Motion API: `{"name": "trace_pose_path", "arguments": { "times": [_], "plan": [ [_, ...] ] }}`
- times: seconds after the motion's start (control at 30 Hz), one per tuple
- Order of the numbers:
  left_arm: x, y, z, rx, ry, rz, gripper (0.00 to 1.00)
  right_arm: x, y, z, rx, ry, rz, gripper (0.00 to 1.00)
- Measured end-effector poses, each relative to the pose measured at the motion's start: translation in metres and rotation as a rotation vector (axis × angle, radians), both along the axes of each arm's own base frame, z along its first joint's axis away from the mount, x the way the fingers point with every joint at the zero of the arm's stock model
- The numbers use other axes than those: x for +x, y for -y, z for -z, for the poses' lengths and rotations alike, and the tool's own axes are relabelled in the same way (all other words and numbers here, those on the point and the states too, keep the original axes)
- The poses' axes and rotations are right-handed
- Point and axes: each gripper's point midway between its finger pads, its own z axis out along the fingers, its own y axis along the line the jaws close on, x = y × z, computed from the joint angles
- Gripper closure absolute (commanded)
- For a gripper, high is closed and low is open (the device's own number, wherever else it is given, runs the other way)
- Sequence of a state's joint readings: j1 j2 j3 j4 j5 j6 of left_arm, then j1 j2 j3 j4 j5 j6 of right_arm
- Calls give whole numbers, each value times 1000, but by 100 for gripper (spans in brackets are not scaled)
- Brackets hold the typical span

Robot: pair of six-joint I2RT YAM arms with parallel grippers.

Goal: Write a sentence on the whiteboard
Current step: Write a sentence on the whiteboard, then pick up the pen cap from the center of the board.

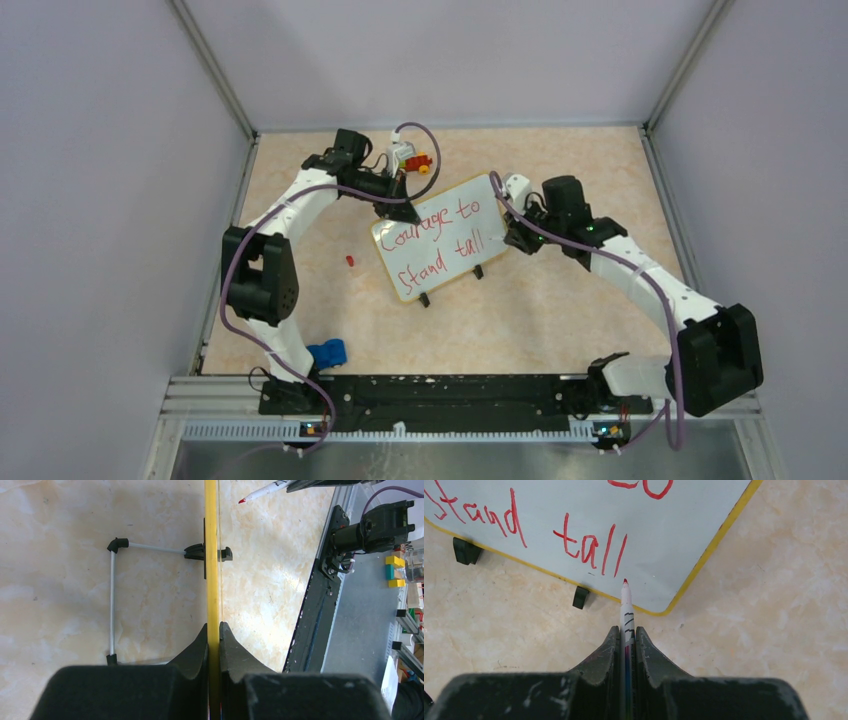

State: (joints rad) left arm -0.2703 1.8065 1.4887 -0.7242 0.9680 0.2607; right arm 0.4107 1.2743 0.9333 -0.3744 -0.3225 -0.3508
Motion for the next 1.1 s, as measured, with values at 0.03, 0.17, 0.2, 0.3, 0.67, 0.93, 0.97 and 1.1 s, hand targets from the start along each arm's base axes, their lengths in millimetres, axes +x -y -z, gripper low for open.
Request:
{"name": "trace_pose_path", "arguments": {
  "times": [0.03, 0.17, 0.2, 0.3, 0.67, 0.93, 0.97, 1.1],
  "plan": [
    [0, 0, 0, 0, 0, 0, 100, -1, 0, 2, 0, -6, 2, 100],
    [0, 0, 0, 0, 1, 0, 100, 0, 0, 3, 4, -2, 4, 100],
    [0, 0, 0, -1, 1, 0, 100, 1, -1, 2, 5, 1, 4, 100],
    [0, 0, 0, 0, 1, 0, 100, 6, -2, 8, 2, -2, 5, 100],
    [1, 0, 0, 3, 0, -4, 100, 14, -4, 29, -23, -40, 11, 100],
    [1, 0, 0, 3, 0, -5, 88, 8, -6, 29, -13, -56, -7, 100],
    [1, 0, 0, 4, 0, -5, 85, 6, -6, 28, -9, -61, -14, 100],
    [3, -2, 3, 26, 16, -12, 68, -6, -10, 13, 21, -74, -50, 100]
  ]
}}
